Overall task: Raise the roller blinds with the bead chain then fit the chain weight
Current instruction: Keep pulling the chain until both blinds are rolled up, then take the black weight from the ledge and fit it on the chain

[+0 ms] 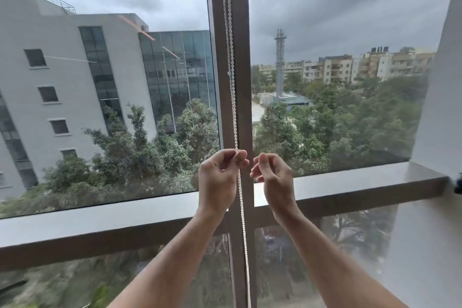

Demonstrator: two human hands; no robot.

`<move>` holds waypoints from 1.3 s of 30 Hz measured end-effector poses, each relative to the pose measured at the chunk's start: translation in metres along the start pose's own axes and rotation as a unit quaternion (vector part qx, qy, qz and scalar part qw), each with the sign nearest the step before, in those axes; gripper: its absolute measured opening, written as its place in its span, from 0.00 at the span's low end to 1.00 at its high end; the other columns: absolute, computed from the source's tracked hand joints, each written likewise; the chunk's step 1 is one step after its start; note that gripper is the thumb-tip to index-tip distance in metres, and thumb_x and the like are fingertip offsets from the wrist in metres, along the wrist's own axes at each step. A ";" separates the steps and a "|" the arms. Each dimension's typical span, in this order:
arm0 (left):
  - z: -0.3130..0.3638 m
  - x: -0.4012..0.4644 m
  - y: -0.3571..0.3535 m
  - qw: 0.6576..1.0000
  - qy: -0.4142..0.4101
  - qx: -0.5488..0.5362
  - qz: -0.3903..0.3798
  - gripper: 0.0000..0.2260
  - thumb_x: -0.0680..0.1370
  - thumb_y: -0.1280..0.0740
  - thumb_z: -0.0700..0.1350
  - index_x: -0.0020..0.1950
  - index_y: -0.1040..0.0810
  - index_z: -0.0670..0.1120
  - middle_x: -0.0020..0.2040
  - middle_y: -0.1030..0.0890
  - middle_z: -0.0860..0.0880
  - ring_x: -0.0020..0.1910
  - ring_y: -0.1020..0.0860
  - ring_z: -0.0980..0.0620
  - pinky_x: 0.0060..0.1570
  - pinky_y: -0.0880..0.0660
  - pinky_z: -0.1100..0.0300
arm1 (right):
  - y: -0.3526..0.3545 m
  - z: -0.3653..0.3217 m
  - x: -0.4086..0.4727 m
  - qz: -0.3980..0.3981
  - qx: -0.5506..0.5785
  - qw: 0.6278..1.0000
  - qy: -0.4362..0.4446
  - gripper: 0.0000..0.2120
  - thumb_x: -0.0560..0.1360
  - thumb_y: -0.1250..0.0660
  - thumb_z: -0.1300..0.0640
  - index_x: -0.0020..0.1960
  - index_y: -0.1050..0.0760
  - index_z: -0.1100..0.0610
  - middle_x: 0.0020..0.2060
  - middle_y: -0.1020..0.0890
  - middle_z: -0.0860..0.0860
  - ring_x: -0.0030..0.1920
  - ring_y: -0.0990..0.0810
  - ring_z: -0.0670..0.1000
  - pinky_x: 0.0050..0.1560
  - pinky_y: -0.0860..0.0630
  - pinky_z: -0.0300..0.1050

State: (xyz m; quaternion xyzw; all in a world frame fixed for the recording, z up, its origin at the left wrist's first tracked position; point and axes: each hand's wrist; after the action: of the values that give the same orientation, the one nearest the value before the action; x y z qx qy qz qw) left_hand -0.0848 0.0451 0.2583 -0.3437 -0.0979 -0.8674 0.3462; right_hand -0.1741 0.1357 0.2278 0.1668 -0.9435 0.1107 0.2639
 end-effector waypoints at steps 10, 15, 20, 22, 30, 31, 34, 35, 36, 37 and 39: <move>-0.071 -0.072 -0.001 0.992 0.126 -0.013 -0.029 0.06 0.73 0.27 0.45 0.42 0.15 0.58 0.37 0.14 0.50 0.38 0.16 0.53 0.44 0.19 0.60 | 0.038 0.116 -0.023 0.063 -0.090 0.978 -0.179 0.03 0.79 0.32 0.55 0.47 0.23 0.53 0.40 0.16 0.55 0.40 0.18 0.54 0.43 0.22 0.51; -0.100 -0.095 -0.003 0.983 0.183 0.001 -0.024 0.08 0.74 0.26 0.40 0.42 0.14 0.55 0.37 0.14 0.49 0.36 0.18 0.54 0.43 0.20 0.58 | 0.052 0.146 -0.010 0.092 -0.159 0.957 -0.227 0.08 0.77 0.31 0.52 0.53 0.26 0.53 0.46 0.17 0.52 0.42 0.21 0.46 0.40 0.27 0.38; -0.117 -0.116 0.000 0.972 0.234 0.001 -0.011 0.09 0.74 0.26 0.38 0.40 0.14 0.52 0.37 0.14 0.46 0.35 0.19 0.50 0.42 0.22 0.51 | 0.066 0.161 0.021 0.091 -0.210 0.946 -0.231 0.15 0.75 0.29 0.53 0.57 0.29 0.56 0.50 0.19 0.54 0.50 0.21 0.55 0.54 0.24 0.50; -0.122 -0.123 0.000 0.970 0.244 0.011 -0.012 0.09 0.74 0.26 0.37 0.40 0.14 0.52 0.36 0.14 0.47 0.34 0.20 0.54 0.39 0.22 0.56 | 0.071 0.167 0.035 0.089 -0.234 0.940 -0.233 0.21 0.75 0.28 0.54 0.63 0.29 0.60 0.53 0.20 0.56 0.54 0.21 0.57 0.59 0.25 0.53; -0.126 -0.148 0.005 0.964 0.265 0.018 -0.016 0.04 0.69 0.25 0.47 0.42 0.13 0.54 0.38 0.13 0.47 0.38 0.18 0.51 0.46 0.20 0.50 | 0.073 0.195 0.074 0.039 -0.290 0.921 -0.257 0.30 0.74 0.26 0.54 0.71 0.33 0.61 0.63 0.23 0.58 0.64 0.24 0.59 0.65 0.30 0.50; -0.127 -0.150 0.006 0.963 0.269 0.016 -0.013 0.04 0.68 0.25 0.46 0.42 0.13 0.54 0.39 0.13 0.47 0.40 0.17 0.50 0.47 0.20 0.49 | 0.071 0.197 0.077 0.034 -0.298 0.917 -0.262 0.30 0.74 0.26 0.53 0.71 0.33 0.61 0.64 0.23 0.59 0.64 0.24 0.59 0.65 0.30 0.50; -0.129 -0.156 0.007 0.961 0.277 0.009 -0.003 0.04 0.68 0.25 0.45 0.41 0.13 0.53 0.39 0.13 0.46 0.41 0.17 0.49 0.47 0.20 0.51 | 0.066 0.204 0.085 0.028 -0.318 0.910 -0.264 0.26 0.73 0.27 0.53 0.67 0.29 0.60 0.62 0.21 0.59 0.63 0.23 0.59 0.65 0.28 0.50; -0.130 -0.157 0.007 0.961 0.276 0.010 -0.003 0.05 0.69 0.25 0.43 0.41 0.13 0.53 0.39 0.13 0.46 0.40 0.17 0.50 0.46 0.20 0.53 | 0.066 0.206 0.087 0.027 -0.325 0.908 -0.262 0.23 0.73 0.27 0.53 0.65 0.27 0.60 0.60 0.20 0.59 0.62 0.22 0.59 0.64 0.27 0.50; -0.131 -0.159 0.008 0.961 0.276 0.013 -0.005 0.06 0.70 0.24 0.41 0.40 0.13 0.53 0.39 0.13 0.46 0.40 0.17 0.51 0.46 0.20 0.54 | 0.065 0.207 0.088 0.026 -0.332 0.906 -0.261 0.21 0.73 0.27 0.53 0.63 0.25 0.59 0.59 0.19 0.59 0.61 0.21 0.59 0.63 0.26 0.50; -0.132 -0.160 0.008 0.961 0.277 0.016 -0.008 0.08 0.70 0.24 0.38 0.40 0.13 0.52 0.39 0.13 0.45 0.39 0.17 0.52 0.45 0.20 0.55 | 0.065 0.209 0.090 0.028 -0.335 0.905 -0.260 0.19 0.74 0.28 0.53 0.62 0.24 0.59 0.59 0.19 0.59 0.60 0.21 0.59 0.62 0.25 0.50; -0.134 -0.161 0.009 0.960 0.280 0.020 -0.008 0.10 0.71 0.25 0.35 0.39 0.13 0.52 0.39 0.13 0.46 0.39 0.17 0.52 0.45 0.20 0.54 | 0.065 0.212 0.090 0.043 -0.326 0.908 -0.260 0.15 0.75 0.29 0.55 0.60 0.23 0.58 0.57 0.18 0.58 0.58 0.20 0.59 0.60 0.24 0.51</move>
State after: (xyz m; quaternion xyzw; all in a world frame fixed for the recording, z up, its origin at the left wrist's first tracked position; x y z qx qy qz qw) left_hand -0.0656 0.0700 0.0508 -0.0793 -0.0170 -0.9297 0.3592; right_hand -0.3683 0.1100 0.0907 0.0539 -0.9685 -0.2389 0.0443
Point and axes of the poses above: each hand's wrist, its own x-axis towards the middle knuckle, its own y-axis out of the back of the hand, z = x × y
